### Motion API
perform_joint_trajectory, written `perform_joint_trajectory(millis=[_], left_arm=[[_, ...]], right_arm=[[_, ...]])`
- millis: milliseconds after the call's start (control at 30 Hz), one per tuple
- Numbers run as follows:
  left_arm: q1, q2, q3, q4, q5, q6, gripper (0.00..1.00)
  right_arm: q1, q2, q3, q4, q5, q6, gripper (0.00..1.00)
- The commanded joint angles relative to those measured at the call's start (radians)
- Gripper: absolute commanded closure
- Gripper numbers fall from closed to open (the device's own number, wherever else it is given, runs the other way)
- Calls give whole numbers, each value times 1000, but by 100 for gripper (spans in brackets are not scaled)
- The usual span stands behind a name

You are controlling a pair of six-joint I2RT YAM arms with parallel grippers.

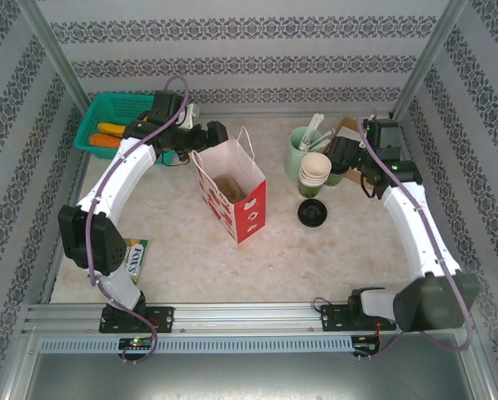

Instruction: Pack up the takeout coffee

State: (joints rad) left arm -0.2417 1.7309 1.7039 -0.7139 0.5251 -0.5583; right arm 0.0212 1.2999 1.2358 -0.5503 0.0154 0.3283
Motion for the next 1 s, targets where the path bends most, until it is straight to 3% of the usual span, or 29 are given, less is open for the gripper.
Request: perform_joint_trajectory(millis=[0, 133, 267, 367, 967], left_arm=[[4, 18, 42, 35, 38, -11, 0], [4, 24, 51, 22, 44, -2, 0], [4, 19, 59, -6, 11, 7, 0], [4, 16, 59, -17, -2, 8, 0], [4, 13, 53, -38, -30, 14, 0]], right_arm=[[-68, 78, -2, 32, -102, -36, 4], [-141, 194, 34, 11, -211, -67, 7], [-151, 294, 93, -39, -277, -144, 7], [-149, 347, 114, -54, -295, -168, 2], [-115, 435, 150, -84, -336, -212, 2]])
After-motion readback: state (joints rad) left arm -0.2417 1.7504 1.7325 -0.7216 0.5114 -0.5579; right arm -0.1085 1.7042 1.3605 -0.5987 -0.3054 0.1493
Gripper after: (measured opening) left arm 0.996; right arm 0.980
